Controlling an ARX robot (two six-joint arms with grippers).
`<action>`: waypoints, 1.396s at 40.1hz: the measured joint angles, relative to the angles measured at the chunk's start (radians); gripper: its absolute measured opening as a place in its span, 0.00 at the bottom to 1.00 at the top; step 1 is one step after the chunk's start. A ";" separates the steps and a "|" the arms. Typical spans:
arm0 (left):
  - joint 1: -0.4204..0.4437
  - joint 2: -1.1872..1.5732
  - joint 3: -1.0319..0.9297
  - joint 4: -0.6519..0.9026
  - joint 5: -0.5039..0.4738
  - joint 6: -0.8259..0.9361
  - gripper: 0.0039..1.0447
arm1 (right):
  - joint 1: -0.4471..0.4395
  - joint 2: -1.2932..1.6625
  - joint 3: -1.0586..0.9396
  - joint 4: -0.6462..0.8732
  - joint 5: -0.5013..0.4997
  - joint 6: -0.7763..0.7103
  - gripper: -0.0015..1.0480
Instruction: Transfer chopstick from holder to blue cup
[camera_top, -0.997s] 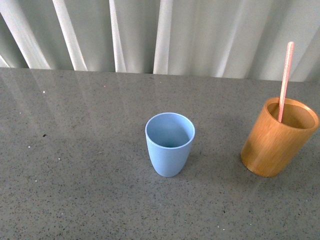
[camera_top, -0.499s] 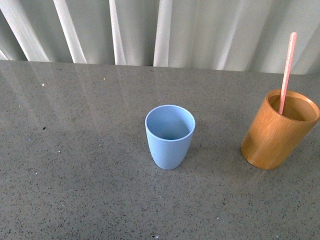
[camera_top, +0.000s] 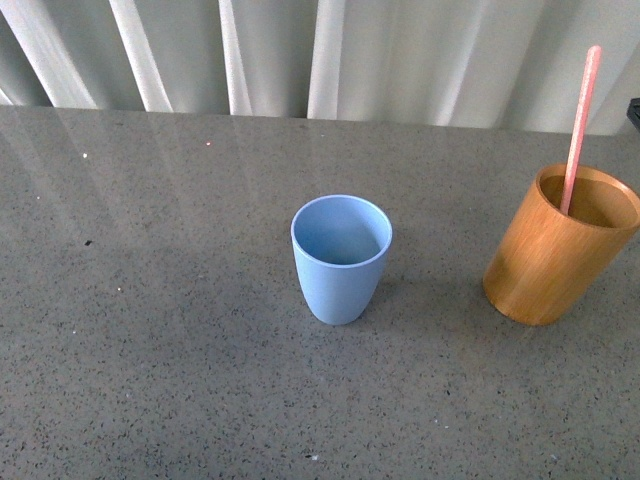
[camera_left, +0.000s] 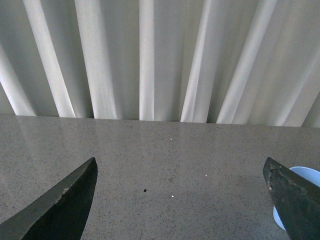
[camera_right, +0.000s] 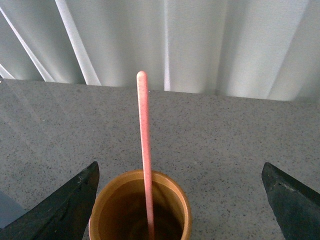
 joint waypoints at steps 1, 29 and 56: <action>0.000 0.000 0.000 0.000 0.000 0.000 0.94 | 0.004 0.008 0.006 0.000 0.001 0.001 0.90; 0.000 0.000 0.000 0.000 0.000 0.000 0.94 | 0.061 0.270 0.235 0.018 0.060 -0.031 0.90; 0.000 0.000 0.000 0.000 0.000 0.000 0.94 | 0.133 0.348 0.285 0.064 0.088 -0.005 0.28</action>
